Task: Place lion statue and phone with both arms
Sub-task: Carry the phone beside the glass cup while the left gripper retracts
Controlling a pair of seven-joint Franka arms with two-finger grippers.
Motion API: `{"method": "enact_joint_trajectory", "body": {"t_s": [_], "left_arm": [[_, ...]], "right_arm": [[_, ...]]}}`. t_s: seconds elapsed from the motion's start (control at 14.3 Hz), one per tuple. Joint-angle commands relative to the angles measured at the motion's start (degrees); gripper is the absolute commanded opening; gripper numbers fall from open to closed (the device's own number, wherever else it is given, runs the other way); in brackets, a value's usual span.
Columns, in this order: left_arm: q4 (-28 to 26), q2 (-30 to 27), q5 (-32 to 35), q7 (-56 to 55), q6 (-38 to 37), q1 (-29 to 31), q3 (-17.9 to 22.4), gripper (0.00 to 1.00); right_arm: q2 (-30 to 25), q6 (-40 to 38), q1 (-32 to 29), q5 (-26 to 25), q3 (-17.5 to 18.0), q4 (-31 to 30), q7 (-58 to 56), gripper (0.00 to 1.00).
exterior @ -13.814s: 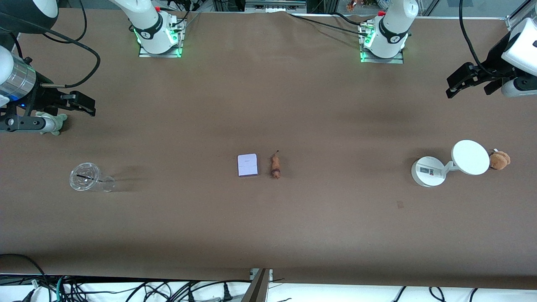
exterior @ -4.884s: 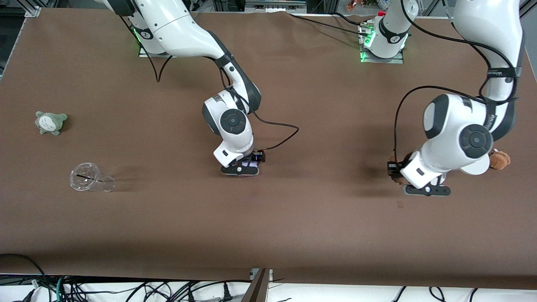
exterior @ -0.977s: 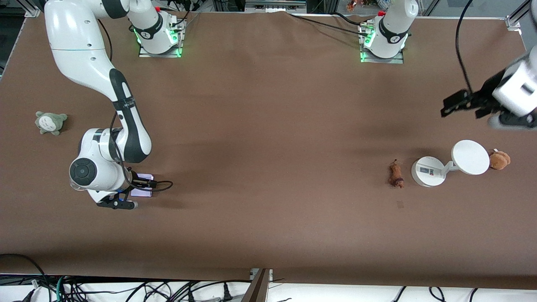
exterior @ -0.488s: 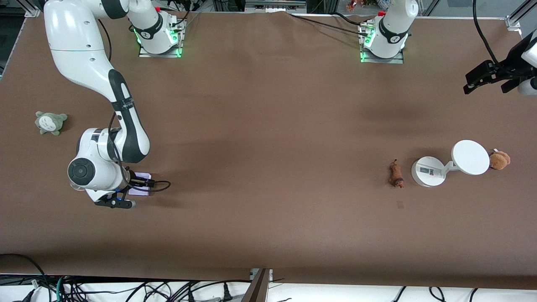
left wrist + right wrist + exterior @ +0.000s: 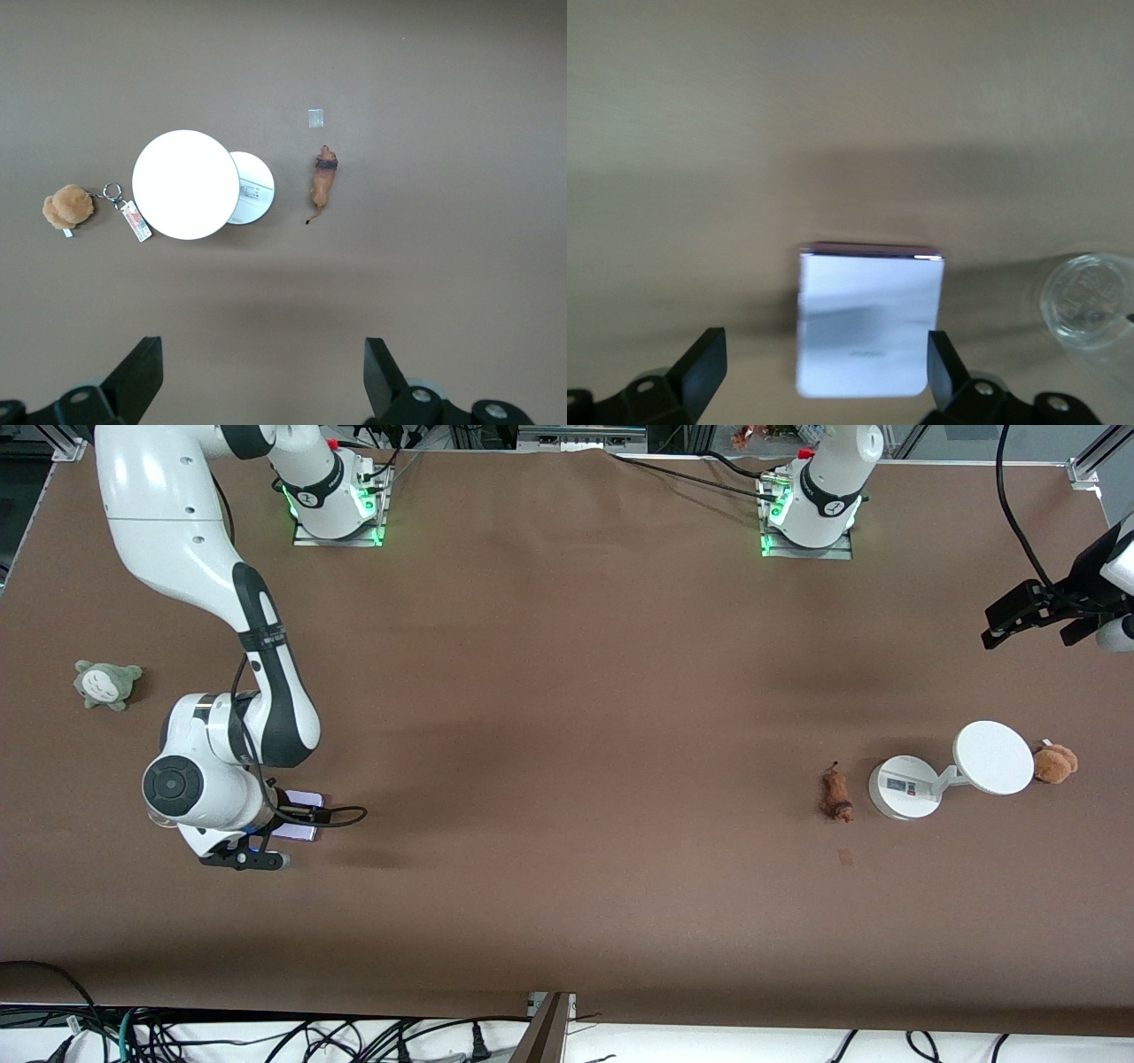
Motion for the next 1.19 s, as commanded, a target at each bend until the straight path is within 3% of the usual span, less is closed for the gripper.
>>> {"method": "enact_joint_trajectory", "body": {"t_s": [0.0,0.42,0.77,1.05,1.12], "left_arm": [[0.07,-0.15,1.57,-0.01,0.08,0.82,-0.29,1.00],[3.41,1.61,1.22,-0.80,-3.00,3.19,0.24,1.00],[4.82,3.45,1.31,-0.89,-2.99,3.19,0.24,1.00],[5.52,3.46,1.22,-0.89,-3.17,3.28,0.50,1.00],[6.13,3.63,1.31,-0.98,-3.17,3.28,0.59,1.00]], "right_arm": [[-4.02,-7.26,1.02,-0.92,-0.52,3.81,-0.88,1.00],[-16.23,-20.26,0.67,-0.91,-0.60,4.43,-1.23,1.00],[-22.57,-34.16,0.76,-0.65,-0.69,4.61,-0.09,1.00],[-28.80,-34.80,0.32,-1.87,0.62,2.25,-0.62,1.00],[-31.69,-34.19,0.15,-5.19,2.19,-0.37,-0.70,1.00]]}}
